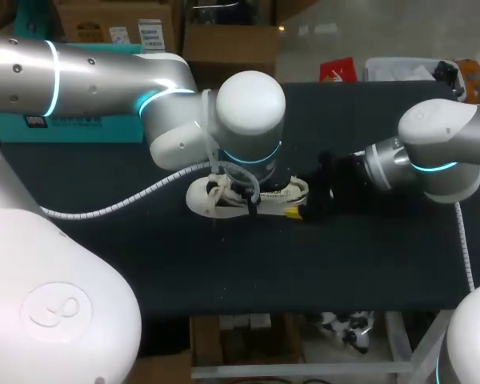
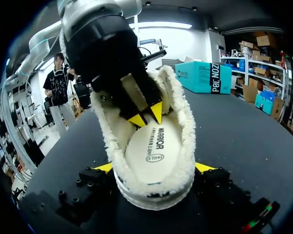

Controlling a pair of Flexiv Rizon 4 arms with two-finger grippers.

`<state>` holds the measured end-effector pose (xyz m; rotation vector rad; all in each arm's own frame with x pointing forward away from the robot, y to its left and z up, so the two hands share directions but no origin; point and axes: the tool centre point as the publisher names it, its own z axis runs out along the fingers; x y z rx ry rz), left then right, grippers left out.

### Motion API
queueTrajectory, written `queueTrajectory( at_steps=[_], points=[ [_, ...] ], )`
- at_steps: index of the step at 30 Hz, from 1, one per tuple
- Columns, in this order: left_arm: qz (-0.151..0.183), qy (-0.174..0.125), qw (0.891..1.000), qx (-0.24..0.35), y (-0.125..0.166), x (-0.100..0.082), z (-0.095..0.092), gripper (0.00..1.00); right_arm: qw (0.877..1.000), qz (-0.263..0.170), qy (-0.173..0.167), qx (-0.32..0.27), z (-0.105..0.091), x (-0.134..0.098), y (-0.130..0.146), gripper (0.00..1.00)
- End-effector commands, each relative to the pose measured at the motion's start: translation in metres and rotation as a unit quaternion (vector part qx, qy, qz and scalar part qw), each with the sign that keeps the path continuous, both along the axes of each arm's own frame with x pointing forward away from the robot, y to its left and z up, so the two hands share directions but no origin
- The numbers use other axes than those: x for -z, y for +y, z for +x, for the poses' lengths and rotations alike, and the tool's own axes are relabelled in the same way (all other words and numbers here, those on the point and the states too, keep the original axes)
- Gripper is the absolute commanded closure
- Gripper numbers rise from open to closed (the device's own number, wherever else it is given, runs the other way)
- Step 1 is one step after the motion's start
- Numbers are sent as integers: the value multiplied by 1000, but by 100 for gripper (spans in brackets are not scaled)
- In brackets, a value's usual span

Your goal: Open the shoe tongue, take the insole out of the shoe, put the insole back into the shoe, and pack the shoe into the shoebox

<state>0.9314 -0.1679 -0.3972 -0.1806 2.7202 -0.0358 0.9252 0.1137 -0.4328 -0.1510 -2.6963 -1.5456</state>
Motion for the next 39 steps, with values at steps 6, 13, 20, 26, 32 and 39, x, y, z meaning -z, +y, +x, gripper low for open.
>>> queueTrajectory(
  at_steps=[6, 13, 20, 26, 32, 39],
  points=[
    [-16, 7, 1000, 5, -7, 78, 47, 100, 1000, 1, 1, -3, -3, 6, 2, 100],
    [-55, 25, 998, 17, -4, 37, 23, 100, 1000, 1, 1, -3, -3, 6, 2, 100],
    [-101, 36, 994, 24, -4, -10, -8, 100, 1000, 1, 1, -3, -3, 6, 2, 100],
    [-124, 33, 992, 15, -6, -35, -24, 100, 1000, 1, 1, -3, -3, 6, 2, 100],
    [-148, 47, 988, -3, -4, -47, -31, 100, 1000, 1, 1, -3, -3, 6, 2, 100],
    [-200, 77, 976, -26, 0, -57, -35, 100, 1000, 1, 1, -3, -3, 6, 2, 100]
  ],
)
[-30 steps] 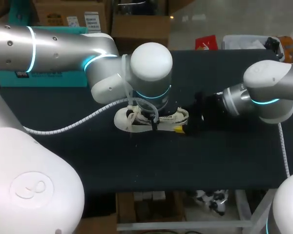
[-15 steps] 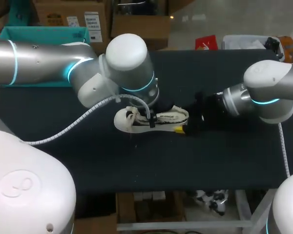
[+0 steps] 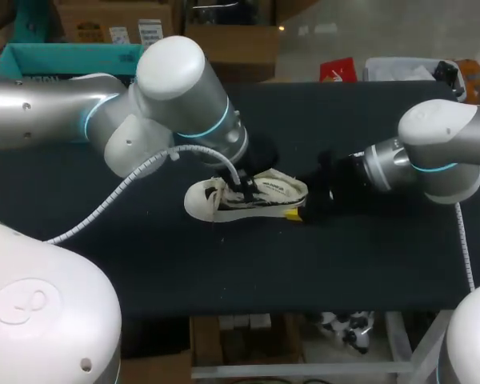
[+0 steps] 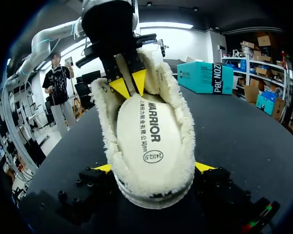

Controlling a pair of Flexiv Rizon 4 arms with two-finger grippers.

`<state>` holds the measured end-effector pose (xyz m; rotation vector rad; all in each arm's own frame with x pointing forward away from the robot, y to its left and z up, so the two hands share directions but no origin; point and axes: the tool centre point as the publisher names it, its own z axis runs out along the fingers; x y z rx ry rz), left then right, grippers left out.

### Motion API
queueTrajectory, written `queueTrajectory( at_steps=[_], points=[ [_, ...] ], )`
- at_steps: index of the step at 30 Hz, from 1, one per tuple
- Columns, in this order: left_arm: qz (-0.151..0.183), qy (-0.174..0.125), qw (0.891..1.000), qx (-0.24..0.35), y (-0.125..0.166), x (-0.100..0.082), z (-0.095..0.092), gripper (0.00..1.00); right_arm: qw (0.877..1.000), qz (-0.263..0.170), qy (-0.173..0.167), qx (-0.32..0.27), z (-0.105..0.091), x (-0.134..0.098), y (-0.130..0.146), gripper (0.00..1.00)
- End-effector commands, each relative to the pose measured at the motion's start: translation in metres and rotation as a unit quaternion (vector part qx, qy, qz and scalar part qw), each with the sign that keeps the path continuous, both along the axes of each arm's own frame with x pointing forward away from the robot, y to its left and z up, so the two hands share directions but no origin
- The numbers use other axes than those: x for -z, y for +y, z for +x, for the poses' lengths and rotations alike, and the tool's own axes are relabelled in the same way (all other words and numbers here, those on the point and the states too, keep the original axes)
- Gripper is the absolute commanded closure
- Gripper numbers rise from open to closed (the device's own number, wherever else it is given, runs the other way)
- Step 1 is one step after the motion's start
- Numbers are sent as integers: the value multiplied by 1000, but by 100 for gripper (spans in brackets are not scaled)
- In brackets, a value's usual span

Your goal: Open the shoe tongue, take the insole out of the shoe, put the insole back into the shoe, and pack the shoe into the shoebox

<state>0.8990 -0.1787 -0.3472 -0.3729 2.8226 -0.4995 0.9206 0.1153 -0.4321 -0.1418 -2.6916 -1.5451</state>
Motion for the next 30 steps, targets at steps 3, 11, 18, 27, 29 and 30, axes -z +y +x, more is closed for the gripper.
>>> queueTrajectory(
  at_steps=[3, 11, 18, 27, 29, 30],
  points=[
    [-53, 23, 998, -13, 11, -9, 1, 100, 1000, 1, 0, 1, 2, 7, 0, 100],
    [-107, 69, 992, -18, 11, -11, 9, 100, 1000, 1, 0, 1, 2, 7, 0, 100],
    [-154, 107, 982, 30, 7, -34, 5, 100, 1000, 1, 0, 1, 2, 7, 0, 100],
    [-203, 132, 965, 100, -14, -67, -16, 100, 1000, 1, 0, 1, 2, 7, 0, 100],
    [-219, 140, 958, 121, -19, -79, -21, 100, 1000, 1, 0, 1, 2, 7, 0, 100],
    [-227, 144, 954, 133, -21, -84, -24, 100, 1000, 1, 0, 1, 2, 7, 0, 100]
  ],
)
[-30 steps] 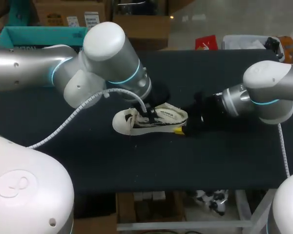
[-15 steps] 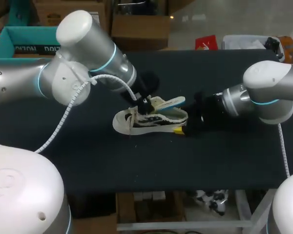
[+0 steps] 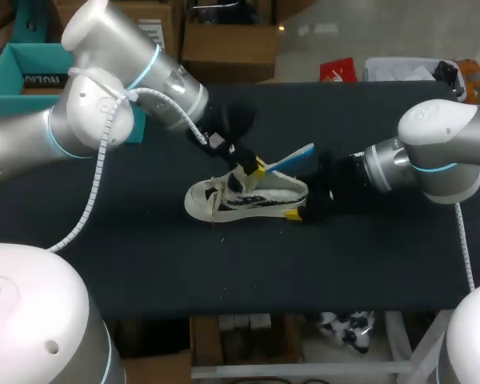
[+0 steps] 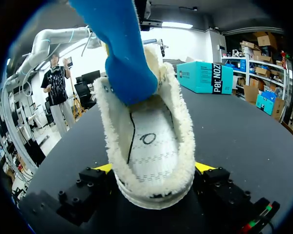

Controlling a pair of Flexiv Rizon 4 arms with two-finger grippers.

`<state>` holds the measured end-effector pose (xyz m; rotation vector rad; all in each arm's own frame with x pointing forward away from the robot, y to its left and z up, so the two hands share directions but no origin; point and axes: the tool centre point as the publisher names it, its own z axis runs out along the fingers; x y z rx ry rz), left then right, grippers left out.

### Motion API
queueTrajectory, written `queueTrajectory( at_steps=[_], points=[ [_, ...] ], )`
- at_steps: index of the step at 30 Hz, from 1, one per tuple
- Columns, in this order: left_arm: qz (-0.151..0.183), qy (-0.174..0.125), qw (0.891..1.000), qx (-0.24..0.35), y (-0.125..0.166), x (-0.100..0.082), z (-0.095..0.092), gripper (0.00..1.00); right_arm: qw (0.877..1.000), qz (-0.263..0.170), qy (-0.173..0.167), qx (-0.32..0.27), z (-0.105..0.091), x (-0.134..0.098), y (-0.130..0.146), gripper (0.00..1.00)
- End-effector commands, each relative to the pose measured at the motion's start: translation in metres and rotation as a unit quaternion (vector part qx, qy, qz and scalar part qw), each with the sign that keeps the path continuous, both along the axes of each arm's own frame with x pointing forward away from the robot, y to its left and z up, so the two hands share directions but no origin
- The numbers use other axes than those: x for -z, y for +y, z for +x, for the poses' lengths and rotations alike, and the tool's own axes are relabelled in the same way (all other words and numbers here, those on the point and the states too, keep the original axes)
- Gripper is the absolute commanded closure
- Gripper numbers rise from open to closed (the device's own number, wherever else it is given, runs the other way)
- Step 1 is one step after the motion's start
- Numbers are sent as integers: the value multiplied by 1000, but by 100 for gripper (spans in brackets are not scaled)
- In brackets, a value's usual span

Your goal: Open the shoe tongue, take the insole out of the shoe, put the insole back into the shoe, and pack the shoe into the shoebox

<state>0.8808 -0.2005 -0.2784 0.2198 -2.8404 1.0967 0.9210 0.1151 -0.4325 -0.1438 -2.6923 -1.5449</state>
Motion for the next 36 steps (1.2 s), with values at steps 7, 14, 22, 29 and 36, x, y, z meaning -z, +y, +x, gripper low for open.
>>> queueTrajectory(
  at_steps=[7, 14, 22, 29, 36],
  points=[
    [-78, 27, 992, 95, -9, -49, -28, 100, 1000, -6, 1, 0, 2, 5, -2, 100],
    [-115, 54, 980, 151, -5, -70, -39, 100, 999, -37, -1, 14, 1, -9, -22, 0],
    [-150, 73, 966, 196, 10, -84, -51, 100, 993, -113, -5, 29, 4, -44, -52, 0],
    [-156, 68, 968, 186, 38, -88, -57, 100, 980, -200, -23, 6, 18, -89, -49, 0],
    [-142, 55, 979, 135, 75, -83, -60, 100, 954, -299, -25, -24, 26, -115, -26, 0]
  ],
)
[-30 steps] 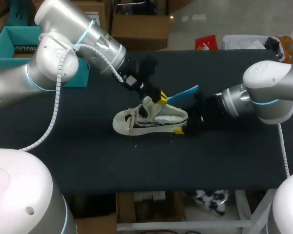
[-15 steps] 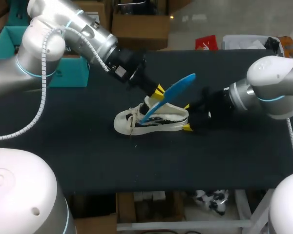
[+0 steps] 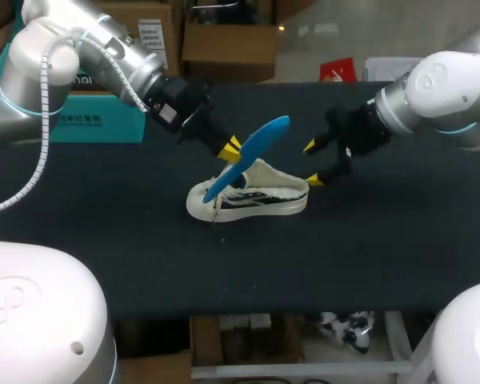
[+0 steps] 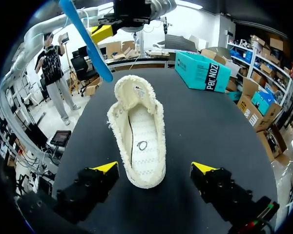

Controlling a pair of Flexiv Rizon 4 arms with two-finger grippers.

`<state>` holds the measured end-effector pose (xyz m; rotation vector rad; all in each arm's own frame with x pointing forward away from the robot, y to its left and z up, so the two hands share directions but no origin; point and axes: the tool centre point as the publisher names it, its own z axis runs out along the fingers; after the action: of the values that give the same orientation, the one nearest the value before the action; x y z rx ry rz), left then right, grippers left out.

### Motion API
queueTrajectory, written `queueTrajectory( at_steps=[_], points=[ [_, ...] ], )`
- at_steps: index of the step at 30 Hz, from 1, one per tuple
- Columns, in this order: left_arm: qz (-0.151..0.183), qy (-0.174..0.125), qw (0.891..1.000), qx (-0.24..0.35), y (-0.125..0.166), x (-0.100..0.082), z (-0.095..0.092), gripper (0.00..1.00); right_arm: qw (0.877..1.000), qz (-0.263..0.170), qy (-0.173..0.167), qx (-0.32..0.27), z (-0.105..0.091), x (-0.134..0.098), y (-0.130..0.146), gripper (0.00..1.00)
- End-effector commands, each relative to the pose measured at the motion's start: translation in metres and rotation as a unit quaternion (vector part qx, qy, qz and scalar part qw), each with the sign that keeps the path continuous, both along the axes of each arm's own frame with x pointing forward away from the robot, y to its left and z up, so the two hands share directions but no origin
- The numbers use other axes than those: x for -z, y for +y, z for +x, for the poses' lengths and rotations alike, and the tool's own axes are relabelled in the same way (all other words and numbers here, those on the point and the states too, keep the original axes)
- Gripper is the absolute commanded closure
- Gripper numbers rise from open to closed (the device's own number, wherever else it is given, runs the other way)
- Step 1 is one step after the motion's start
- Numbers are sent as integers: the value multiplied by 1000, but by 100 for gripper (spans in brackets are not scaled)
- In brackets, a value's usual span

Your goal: Open the shoe tongue, take the insole out of the shoe, put the insole back into the shoe, and pack the shoe into the shoebox

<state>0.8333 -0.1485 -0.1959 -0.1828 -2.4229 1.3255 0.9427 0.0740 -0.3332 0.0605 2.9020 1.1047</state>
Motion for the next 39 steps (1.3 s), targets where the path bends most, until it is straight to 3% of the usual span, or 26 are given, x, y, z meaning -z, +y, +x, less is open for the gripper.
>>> queueTrajectory(
  at_steps=[1, 11, 18, 28, 36, 37, 38, 39],
  points=[
    [6, -18, 999, -44, 29, 1, -13, 100, 987, -159, 12, -6, 5, -18, 19, 0],
    [33, -17, 994, -103, 84, 14, -20, 100, 969, -245, 17, -23, 14, -17, 54, 0],
    [49, -18, 989, -138, 110, 21, -21, 100, 961, -274, 21, -35, 17, -11, 74, 0],
    [65, -12, 985, -159, 133, 31, -20, 100, 938, -343, 31, -40, 19, 11, 92, 0],
    [75, -11, 983, -167, 140, 38, -21, 100, 930, -366, 21, -17, 16, 22, 97, 0],
    [77, -10, 983, -168, 141, 39, -20, 100, 930, -368, 20, -15, 16, 22, 98, 10],
    [78, -11, 982, -170, 141, 39, -20, 100, 928, -371, 17, -13, 16, 22, 100, 26],
    [79, -11, 982, -170, 142, 40, -20, 100, 925, -378, 16, -9, 16, 22, 101, 50]
  ],
)
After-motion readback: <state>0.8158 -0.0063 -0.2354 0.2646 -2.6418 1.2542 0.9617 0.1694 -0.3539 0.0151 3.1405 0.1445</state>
